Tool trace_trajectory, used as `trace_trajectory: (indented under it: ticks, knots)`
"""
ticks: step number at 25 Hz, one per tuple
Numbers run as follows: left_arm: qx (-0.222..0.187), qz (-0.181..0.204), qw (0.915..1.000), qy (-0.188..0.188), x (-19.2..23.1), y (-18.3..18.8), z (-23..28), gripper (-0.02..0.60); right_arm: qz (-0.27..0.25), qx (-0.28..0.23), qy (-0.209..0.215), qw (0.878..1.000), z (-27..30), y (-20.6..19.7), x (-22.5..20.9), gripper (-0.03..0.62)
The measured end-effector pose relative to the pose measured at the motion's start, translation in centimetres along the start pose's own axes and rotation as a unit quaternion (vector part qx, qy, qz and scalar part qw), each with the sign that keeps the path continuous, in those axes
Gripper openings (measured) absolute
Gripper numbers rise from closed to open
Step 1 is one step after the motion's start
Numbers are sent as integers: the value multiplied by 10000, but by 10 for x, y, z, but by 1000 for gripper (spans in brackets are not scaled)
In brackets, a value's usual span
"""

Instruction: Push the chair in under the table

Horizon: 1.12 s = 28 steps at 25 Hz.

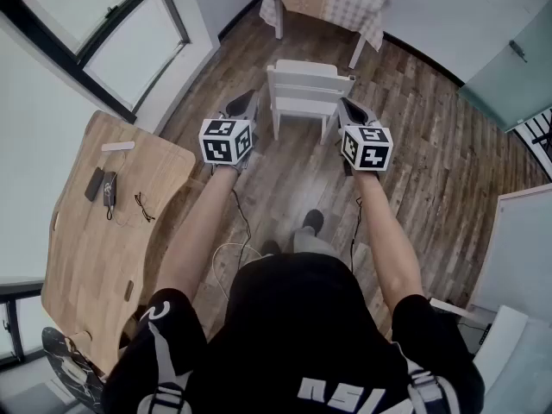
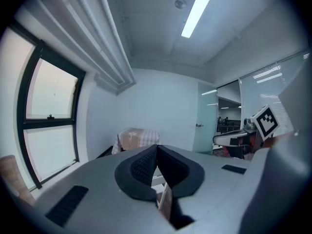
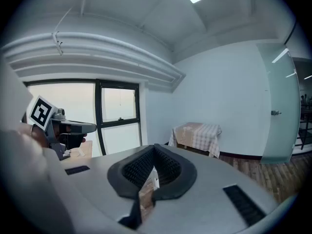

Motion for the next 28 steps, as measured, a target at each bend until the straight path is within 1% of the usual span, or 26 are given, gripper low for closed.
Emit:
trace_trajectory:
  ticks: [3, 6, 10, 14, 20, 28]
  knots:
    - [65, 2, 10000, -11, 0, 1, 19, 26, 33, 16, -61, 10000, 13, 1, -17, 12]
    - [159, 0, 9999, -53, 1, 2, 39, 26, 303, -8, 44, 9995, 28, -3, -38, 14]
    - [315, -13, 9993, -194, 2, 1, 69, 26, 155, 195, 35, 9997, 51, -12, -63, 14]
    - [433, -45, 9990, -85, 1, -1, 99, 26, 142, 324, 78, 9993, 71, -18, -93, 14]
    - [630, 11, 9980, 22, -9, -9, 140, 26, 100, 484, 155, 9987, 87, -32, -138, 14]
    - [925, -118, 9951, 325, -27, -27, 180, 26, 122, 672, 281, 9973, 102, -49, -194, 40]
Point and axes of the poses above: the fingertips, and each gripper's own axes: z forward along the fingers, x to its left, y out of its top, the point moved 8 cm from there along -z, backward along the fingers, and after that the axes turned 5 degrees about x, right-handed, at the moved point
